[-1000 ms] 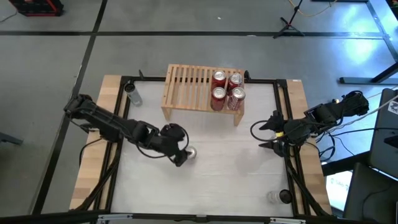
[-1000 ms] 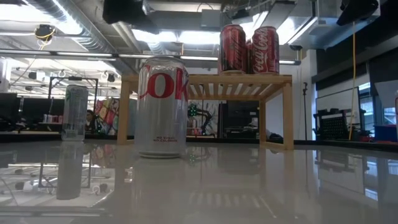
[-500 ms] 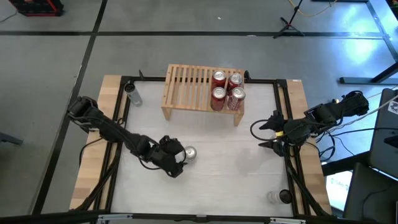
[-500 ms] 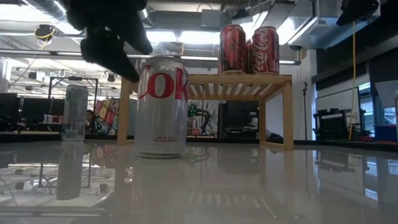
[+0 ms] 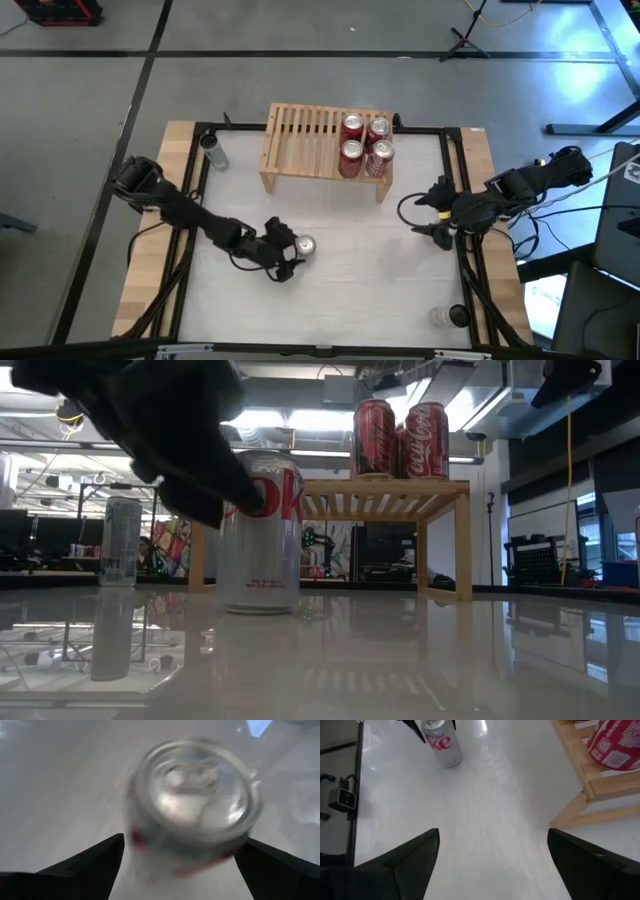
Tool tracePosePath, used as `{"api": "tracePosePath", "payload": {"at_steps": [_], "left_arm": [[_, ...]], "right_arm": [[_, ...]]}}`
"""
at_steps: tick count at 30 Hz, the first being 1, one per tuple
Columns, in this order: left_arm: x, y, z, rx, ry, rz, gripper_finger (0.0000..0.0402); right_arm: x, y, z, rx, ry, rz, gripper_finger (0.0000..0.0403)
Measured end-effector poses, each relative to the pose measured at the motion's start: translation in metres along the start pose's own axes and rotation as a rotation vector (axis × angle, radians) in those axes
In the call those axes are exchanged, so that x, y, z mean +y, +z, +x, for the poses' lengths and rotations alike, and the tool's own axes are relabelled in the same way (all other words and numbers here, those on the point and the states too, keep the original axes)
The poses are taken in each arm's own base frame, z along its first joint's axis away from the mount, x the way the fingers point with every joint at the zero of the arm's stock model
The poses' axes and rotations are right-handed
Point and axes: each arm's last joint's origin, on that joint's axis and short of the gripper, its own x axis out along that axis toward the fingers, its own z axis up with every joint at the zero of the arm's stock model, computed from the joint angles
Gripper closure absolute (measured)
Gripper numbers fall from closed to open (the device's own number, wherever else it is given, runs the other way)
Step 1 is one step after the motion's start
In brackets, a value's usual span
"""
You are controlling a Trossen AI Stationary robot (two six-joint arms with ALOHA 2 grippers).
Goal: Place canned beverage on shelf
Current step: Put the left silver soda can on the shelf
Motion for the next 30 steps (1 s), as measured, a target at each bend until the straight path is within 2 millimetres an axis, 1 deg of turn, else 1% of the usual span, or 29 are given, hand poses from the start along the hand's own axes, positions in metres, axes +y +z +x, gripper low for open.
{"api": "tracePosePath", "payload": {"at_steps": [4,8,11,14,16,19,21,23,26,30], "left_arm": [[0.003,0.005,0.013,-0.043,-0.001,0.048,0.0044],[0.01,0.01,0.021,-0.042,-0.023,0.01,0.0047],[0.014,0.014,0.024,-0.041,-0.018,-0.053,0.0066],[0.01,0.021,0.023,-0.035,-0.047,-0.047,0.0097],[0.007,0.03,0.023,-0.033,-0.079,-0.048,0.0115],[0.004,0.046,0.02,-0.019,-0.115,-0.042,0.0118],[0.004,0.06,0.016,-0.022,-0.132,-0.04,0.0118],[0.004,0.078,0.007,-0.029,-0.149,-0.032,0.0118],[0.009,0.114,-0.015,-0.05,-0.182,-0.019,0.0118],[0.021,0.16,-0.044,-0.086,-0.188,-0.015,0.0118]], "right_arm": [[0.003,0.001,0.006,0.019,-0.013,-0.005,0.0045],[0.006,0.002,0.01,0.035,-0.003,0.028,0.0045],[0.008,0.003,0.01,0.026,0.015,0.053,0.0045],[0.008,0.004,0.01,0.017,0.012,0.056,0.0045],[0.007,0.004,0.009,0.012,0.012,0.057,0.0045],[0.006,0.004,0.008,-0.003,0.005,0.06,0.0045],[0.007,0.005,0.008,-0.015,0.013,0.064,0.0045],[0.006,0.006,0.004,-0.026,0.017,0.068,0.0045],[0.006,0.012,-0.005,-0.07,0.023,0.068,0.0045],[0.005,0.02,-0.019,-0.112,0.045,0.03,0.0045]]}}
